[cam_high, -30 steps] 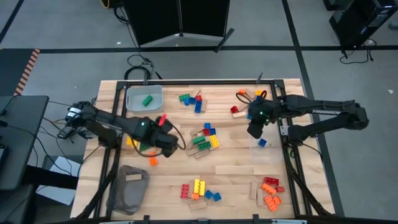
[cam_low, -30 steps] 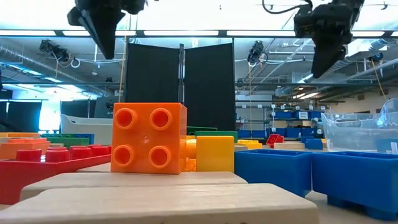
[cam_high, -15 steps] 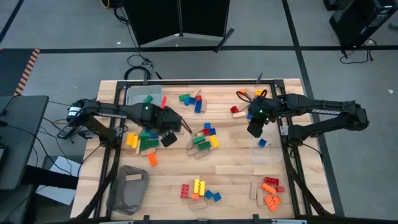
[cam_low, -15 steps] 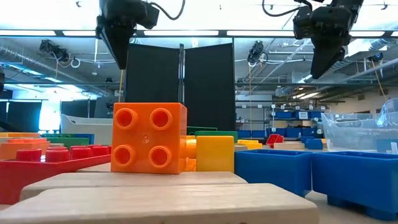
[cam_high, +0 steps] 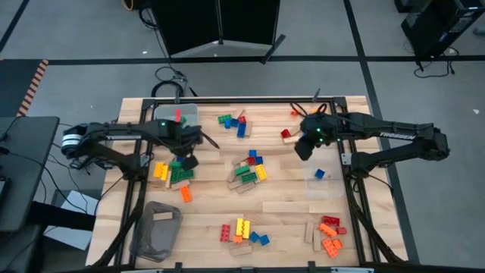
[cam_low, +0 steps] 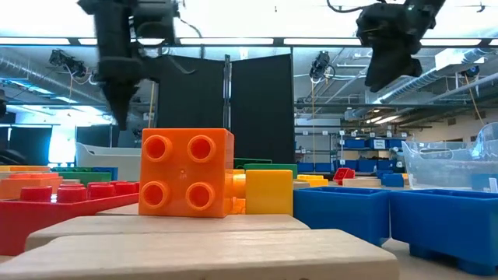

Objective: Sort blocks by size
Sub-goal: Put the large green game piece into the gray bin

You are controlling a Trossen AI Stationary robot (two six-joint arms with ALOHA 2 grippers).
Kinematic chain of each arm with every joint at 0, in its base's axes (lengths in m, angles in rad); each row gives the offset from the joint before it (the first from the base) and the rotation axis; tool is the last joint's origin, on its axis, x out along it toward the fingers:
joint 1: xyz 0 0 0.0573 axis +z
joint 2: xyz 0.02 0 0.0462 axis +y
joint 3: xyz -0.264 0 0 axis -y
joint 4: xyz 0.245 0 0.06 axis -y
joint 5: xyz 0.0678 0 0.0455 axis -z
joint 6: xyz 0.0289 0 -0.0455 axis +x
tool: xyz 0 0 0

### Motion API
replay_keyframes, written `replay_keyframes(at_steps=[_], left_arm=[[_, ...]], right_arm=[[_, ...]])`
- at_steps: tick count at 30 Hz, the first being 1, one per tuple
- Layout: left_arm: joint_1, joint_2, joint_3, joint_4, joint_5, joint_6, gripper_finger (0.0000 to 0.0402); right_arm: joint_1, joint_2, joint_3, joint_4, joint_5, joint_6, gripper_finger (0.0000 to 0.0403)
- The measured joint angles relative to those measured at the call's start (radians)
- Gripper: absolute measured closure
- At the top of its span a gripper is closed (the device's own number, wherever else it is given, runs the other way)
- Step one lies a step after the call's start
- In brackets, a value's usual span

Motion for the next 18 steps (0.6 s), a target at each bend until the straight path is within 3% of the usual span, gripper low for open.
replay_keyframes(at_steps=[9, 18], left_arm=[[0.028, -0.145, -0.055, -0.033, -0.01, 0.291, 0.0384], [0.028, -0.162, -0.055, -0.073, -0.027, 0.38, 0.0343]], right_arm=[[-0.034, 0.0, 0.0, 0.007, 0.011, 0.118, 0.0275], [-0.045, 0.0, 0.0, 0.006, 0.073, 0.249, 0.0275]])
